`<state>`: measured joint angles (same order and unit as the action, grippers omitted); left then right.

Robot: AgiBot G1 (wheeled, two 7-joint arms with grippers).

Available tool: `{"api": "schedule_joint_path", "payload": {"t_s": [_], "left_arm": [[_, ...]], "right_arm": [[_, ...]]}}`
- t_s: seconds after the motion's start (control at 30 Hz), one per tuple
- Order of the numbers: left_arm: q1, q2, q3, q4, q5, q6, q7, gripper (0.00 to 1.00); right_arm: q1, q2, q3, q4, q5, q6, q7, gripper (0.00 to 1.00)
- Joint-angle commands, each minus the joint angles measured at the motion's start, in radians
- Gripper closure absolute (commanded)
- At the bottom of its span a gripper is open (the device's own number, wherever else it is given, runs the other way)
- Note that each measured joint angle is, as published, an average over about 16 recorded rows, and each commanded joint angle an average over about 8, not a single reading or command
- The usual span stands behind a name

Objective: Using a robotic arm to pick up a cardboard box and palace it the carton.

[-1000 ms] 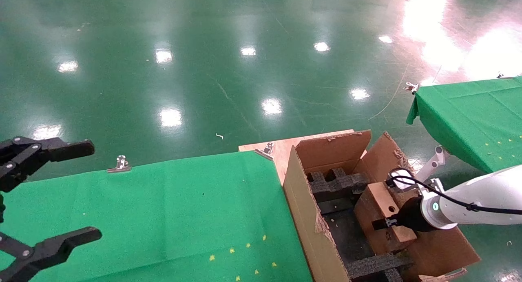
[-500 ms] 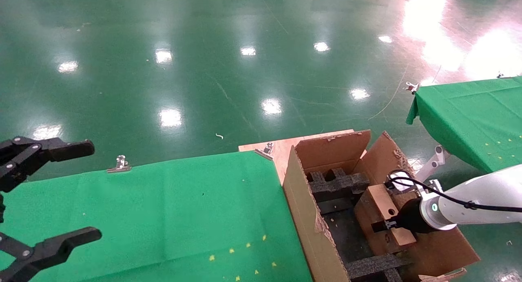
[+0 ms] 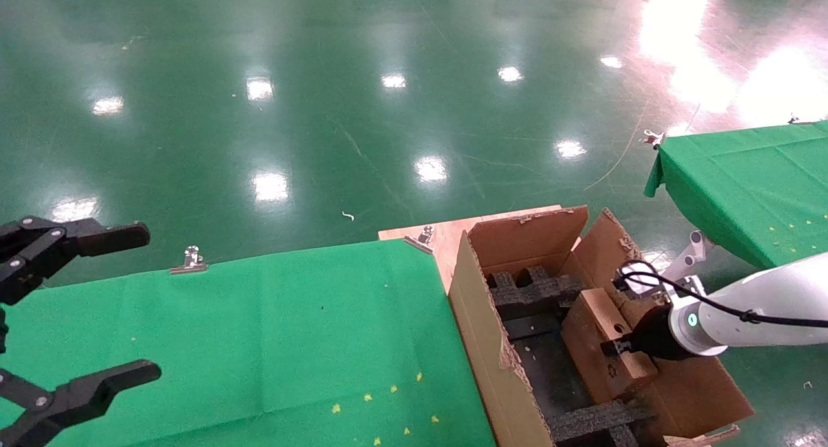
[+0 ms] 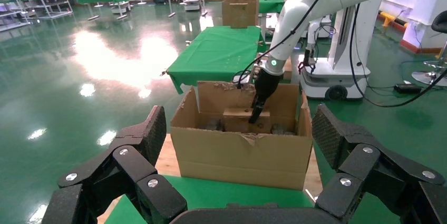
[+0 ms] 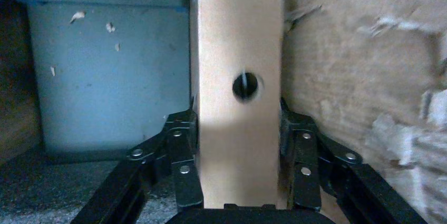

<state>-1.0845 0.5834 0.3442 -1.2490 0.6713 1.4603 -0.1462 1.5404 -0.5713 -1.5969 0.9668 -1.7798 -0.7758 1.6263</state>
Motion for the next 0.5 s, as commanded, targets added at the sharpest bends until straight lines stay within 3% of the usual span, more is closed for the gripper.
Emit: {"api": "schedule_joint_path", "payload": {"t_s": [0.03, 0.27, 0.5], "left_arm": [[0.000, 0.000, 0.000, 0.000, 0.000, 0.000, 0.000, 0.00], [0.000, 0.000, 0.000, 0.000, 0.000, 0.000, 0.000, 0.00], [0.000, 0.000, 0.000, 0.000, 0.000, 0.000, 0.000, 0.00]], "right_arm": [[0.004, 0.000, -0.001, 0.002, -0.007, -0.002, 0.000, 0.00], [0.048, 0.023, 0.011, 0.038, -0.033, -0.003, 0.010, 0.00], [0.171, 0.048, 0.065, 0.119, -0.035, -0.009, -0.024, 0.00]]}}
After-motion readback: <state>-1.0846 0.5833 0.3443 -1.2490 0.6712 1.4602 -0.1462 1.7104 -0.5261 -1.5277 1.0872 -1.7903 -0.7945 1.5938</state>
